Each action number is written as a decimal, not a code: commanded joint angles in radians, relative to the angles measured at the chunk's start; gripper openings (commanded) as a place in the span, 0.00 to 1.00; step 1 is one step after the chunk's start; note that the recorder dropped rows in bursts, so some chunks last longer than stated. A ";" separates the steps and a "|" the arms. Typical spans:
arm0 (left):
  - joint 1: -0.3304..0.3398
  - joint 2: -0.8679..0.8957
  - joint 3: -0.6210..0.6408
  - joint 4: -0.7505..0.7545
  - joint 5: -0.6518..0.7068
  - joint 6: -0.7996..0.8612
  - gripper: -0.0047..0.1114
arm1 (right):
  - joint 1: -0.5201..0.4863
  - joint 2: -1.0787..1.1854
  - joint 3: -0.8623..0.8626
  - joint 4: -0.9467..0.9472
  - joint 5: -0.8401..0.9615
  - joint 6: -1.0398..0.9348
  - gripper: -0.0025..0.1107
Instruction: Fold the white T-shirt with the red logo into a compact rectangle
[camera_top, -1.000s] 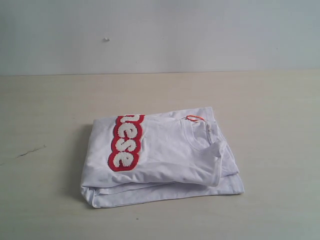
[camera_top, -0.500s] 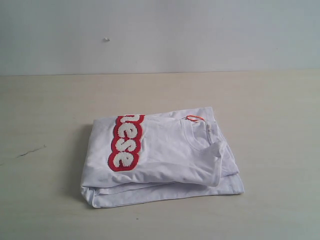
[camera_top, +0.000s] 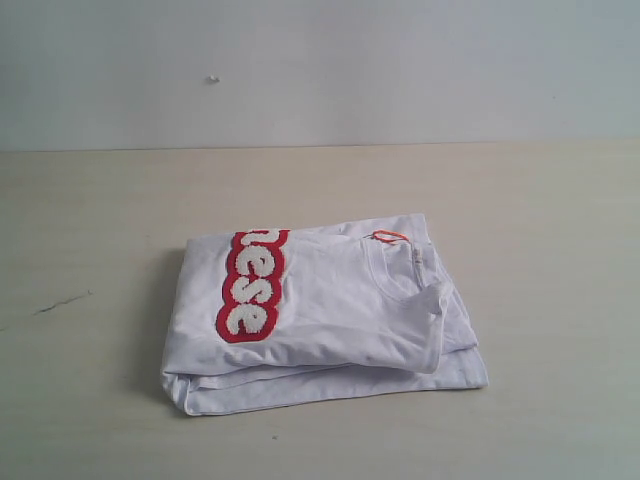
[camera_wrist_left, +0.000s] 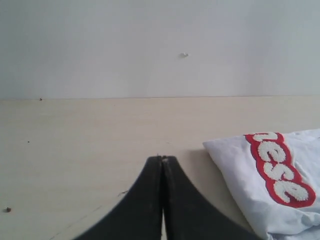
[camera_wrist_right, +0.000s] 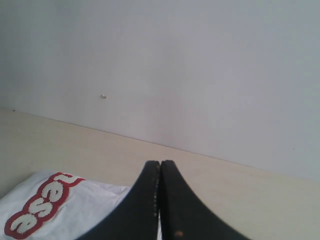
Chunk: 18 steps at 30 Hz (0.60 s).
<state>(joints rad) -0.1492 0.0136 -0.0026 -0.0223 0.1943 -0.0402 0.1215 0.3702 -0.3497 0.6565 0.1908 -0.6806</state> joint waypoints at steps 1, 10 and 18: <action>0.001 -0.014 0.003 0.022 0.077 -0.009 0.04 | -0.005 -0.006 0.005 -0.002 0.001 0.002 0.02; 0.035 -0.014 0.003 0.052 0.162 -0.001 0.04 | -0.005 -0.006 0.005 -0.002 0.001 0.002 0.02; 0.139 -0.014 0.003 0.055 0.162 -0.007 0.04 | -0.005 -0.006 0.005 -0.002 0.001 0.002 0.02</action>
<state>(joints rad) -0.0289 0.0065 -0.0026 0.0263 0.3651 -0.0402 0.1215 0.3702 -0.3497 0.6565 0.1908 -0.6790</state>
